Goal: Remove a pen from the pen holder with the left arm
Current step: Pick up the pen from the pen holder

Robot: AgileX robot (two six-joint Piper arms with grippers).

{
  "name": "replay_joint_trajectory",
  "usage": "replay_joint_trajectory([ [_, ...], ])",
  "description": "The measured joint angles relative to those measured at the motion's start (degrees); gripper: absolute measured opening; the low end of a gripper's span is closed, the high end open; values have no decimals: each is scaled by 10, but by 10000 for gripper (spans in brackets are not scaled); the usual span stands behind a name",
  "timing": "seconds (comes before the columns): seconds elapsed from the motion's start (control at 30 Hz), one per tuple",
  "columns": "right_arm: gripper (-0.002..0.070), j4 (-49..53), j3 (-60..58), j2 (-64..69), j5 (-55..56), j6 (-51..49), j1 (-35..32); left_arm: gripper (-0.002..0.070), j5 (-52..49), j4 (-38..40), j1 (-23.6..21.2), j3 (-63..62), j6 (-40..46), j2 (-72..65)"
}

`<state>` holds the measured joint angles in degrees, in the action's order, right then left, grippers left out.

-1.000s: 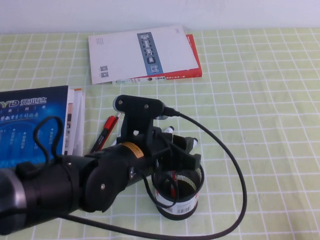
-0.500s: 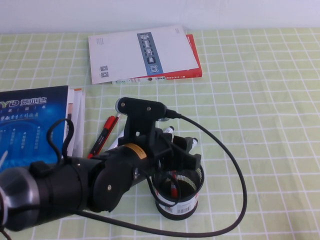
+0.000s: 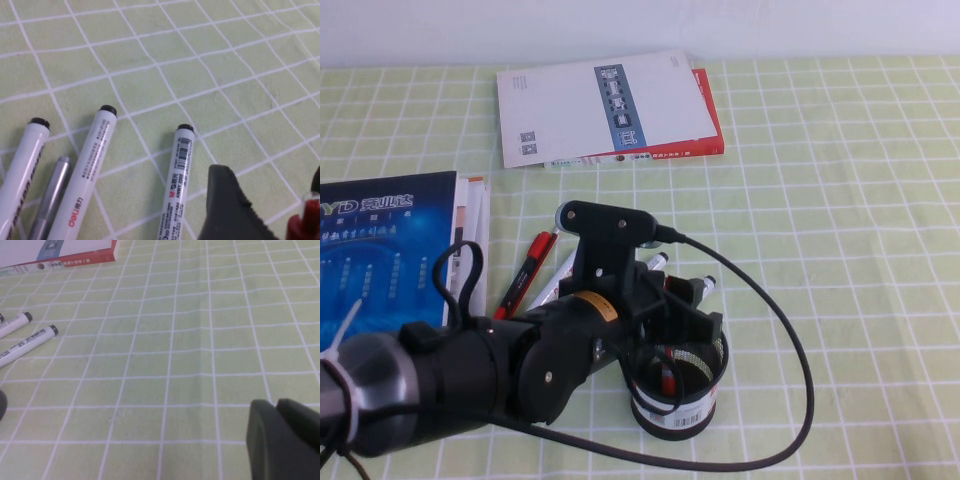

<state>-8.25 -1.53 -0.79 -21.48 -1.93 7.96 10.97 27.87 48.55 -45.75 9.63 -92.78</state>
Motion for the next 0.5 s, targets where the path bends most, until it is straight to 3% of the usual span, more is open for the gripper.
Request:
replay_joint_trajectory([
  [0.33, -14, 0, 0, 0, 0, 0, 0, 103, 1, 0, 0, 0, 0, 0],
  [0.5, -14, 0, 0, 0, 0, 0, 0, 46, 2, 0, 0, -1, 2, 0],
])
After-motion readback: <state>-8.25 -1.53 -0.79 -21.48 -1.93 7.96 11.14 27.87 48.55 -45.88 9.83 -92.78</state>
